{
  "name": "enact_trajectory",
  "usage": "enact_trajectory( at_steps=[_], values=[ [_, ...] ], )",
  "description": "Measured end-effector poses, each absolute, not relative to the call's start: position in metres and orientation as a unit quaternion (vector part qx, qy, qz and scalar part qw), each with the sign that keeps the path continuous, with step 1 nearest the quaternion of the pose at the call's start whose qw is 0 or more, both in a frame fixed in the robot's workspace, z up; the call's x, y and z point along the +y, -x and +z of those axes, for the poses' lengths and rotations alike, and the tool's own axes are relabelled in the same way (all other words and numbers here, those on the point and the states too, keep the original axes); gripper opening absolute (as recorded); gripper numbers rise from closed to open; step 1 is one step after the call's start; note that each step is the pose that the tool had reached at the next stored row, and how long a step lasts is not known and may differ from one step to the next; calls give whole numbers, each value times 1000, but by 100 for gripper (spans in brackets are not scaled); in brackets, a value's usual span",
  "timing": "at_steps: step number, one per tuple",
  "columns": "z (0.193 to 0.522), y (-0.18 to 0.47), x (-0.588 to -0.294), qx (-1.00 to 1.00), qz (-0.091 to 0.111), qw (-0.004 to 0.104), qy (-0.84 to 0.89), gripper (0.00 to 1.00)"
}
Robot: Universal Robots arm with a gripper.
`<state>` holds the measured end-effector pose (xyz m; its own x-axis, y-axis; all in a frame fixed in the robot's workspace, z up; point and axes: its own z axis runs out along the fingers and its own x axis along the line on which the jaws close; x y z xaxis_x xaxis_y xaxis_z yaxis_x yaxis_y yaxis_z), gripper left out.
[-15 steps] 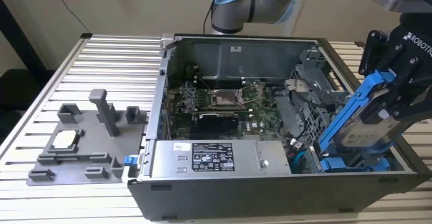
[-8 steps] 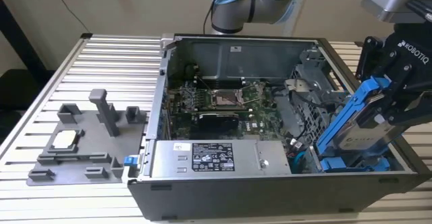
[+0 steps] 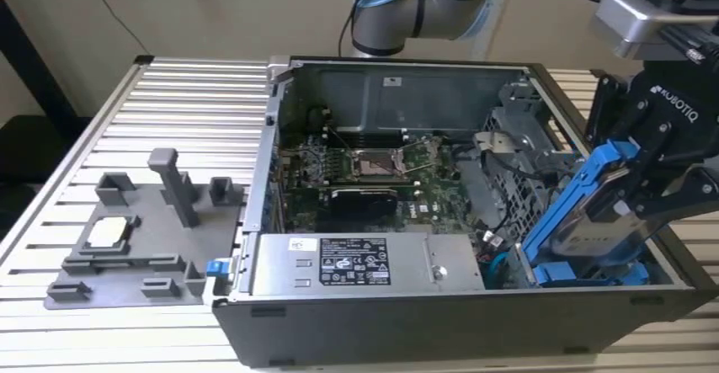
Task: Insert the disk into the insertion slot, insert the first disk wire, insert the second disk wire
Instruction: 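Insert the disk into the insertion slot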
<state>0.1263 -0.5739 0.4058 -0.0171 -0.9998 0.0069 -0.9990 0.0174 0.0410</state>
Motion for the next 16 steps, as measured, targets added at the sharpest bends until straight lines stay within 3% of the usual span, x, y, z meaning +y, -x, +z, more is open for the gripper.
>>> enact_trajectory(
  at_steps=[16],
  values=[
    [386,-127,-574,-713,-12,17,-701,33]
  ],
)
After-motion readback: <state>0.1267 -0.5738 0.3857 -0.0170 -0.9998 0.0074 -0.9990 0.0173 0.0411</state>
